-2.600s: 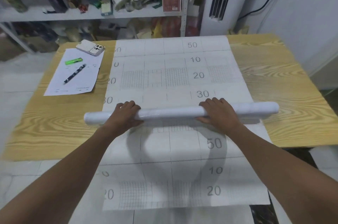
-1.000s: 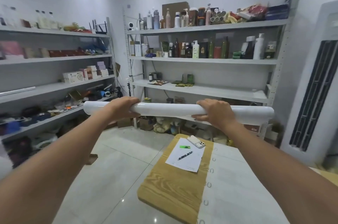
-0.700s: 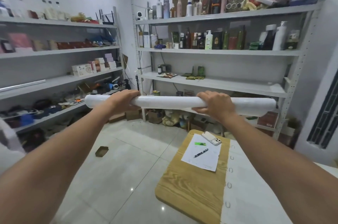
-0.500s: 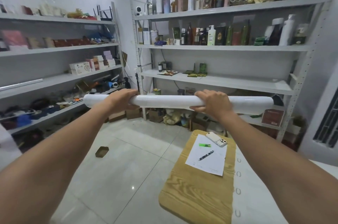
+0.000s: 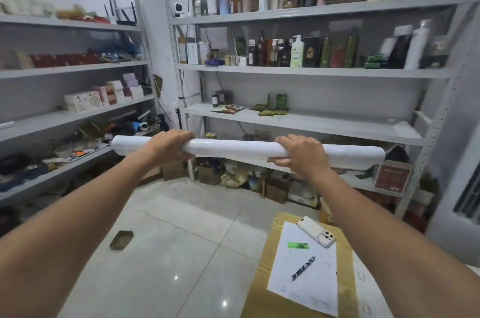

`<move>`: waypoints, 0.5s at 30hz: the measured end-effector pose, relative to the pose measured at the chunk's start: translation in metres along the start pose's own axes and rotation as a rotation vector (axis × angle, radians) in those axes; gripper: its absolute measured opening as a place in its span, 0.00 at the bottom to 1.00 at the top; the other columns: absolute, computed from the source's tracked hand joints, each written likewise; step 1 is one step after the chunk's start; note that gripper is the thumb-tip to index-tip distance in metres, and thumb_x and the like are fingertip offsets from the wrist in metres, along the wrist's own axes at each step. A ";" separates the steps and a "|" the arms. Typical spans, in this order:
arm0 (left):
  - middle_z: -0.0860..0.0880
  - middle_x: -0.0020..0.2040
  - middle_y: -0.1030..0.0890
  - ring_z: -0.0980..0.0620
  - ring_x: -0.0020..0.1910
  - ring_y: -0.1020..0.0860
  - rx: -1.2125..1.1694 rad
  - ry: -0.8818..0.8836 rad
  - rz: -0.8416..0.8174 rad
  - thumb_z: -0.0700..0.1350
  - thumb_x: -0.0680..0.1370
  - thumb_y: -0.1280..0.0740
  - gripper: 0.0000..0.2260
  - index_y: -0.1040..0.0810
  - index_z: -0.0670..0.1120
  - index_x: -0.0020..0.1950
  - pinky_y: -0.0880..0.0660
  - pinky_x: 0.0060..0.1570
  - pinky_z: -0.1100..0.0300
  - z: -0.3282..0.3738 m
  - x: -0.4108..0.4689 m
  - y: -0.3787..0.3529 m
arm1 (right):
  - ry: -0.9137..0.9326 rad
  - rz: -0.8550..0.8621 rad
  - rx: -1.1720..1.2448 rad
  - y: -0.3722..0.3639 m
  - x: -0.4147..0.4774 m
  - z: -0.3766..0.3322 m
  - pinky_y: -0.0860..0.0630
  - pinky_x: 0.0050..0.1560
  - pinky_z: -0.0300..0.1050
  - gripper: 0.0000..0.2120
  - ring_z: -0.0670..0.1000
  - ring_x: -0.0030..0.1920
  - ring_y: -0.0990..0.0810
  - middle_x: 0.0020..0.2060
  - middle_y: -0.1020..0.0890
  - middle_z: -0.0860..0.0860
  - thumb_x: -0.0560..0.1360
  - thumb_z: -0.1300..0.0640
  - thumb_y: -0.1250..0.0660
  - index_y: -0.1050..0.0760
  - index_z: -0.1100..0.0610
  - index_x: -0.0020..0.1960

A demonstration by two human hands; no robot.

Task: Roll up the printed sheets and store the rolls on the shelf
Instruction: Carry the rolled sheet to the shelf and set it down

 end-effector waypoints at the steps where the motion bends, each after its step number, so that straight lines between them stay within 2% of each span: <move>1: 0.46 0.49 0.20 0.49 0.44 0.24 0.005 -0.003 -0.004 0.45 0.69 0.26 0.18 0.25 0.44 0.56 0.23 0.46 0.52 -0.005 0.007 -0.002 | -0.003 -0.004 0.007 -0.007 0.005 0.001 0.25 0.39 0.46 0.23 0.53 0.41 0.20 0.45 0.19 0.51 0.71 0.37 0.37 0.26 0.51 0.58; 5: 0.46 0.48 0.20 0.49 0.42 0.25 0.009 -0.032 0.000 0.45 0.69 0.26 0.18 0.25 0.45 0.55 0.24 0.43 0.54 -0.024 0.041 -0.015 | -0.029 0.010 0.001 -0.029 0.024 0.009 0.27 0.36 0.45 0.21 0.54 0.39 0.20 0.42 0.19 0.52 0.70 0.38 0.35 0.25 0.52 0.55; 10: 0.46 0.47 0.21 0.49 0.42 0.25 -0.024 -0.133 -0.001 0.46 0.69 0.26 0.17 0.25 0.44 0.54 0.25 0.42 0.55 -0.032 0.099 -0.042 | -0.114 -0.038 -0.058 -0.057 0.035 0.032 0.26 0.37 0.47 0.23 0.55 0.39 0.20 0.42 0.19 0.52 0.69 0.38 0.34 0.25 0.52 0.56; 15: 0.46 0.49 0.21 0.50 0.44 0.26 -0.072 -0.256 -0.001 0.49 0.69 0.27 0.17 0.26 0.46 0.54 0.28 0.41 0.57 -0.040 0.170 -0.097 | -0.200 -0.087 -0.156 -0.094 0.044 0.061 0.29 0.36 0.46 0.22 0.56 0.38 0.20 0.40 0.20 0.53 0.67 0.39 0.30 0.24 0.53 0.53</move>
Point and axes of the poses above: each hand's wrist, its own x-axis towards the middle knuckle, its own y-axis out of the back of the hand, z = x × y, the point moved 4 cm from there along x, towards the middle knuckle
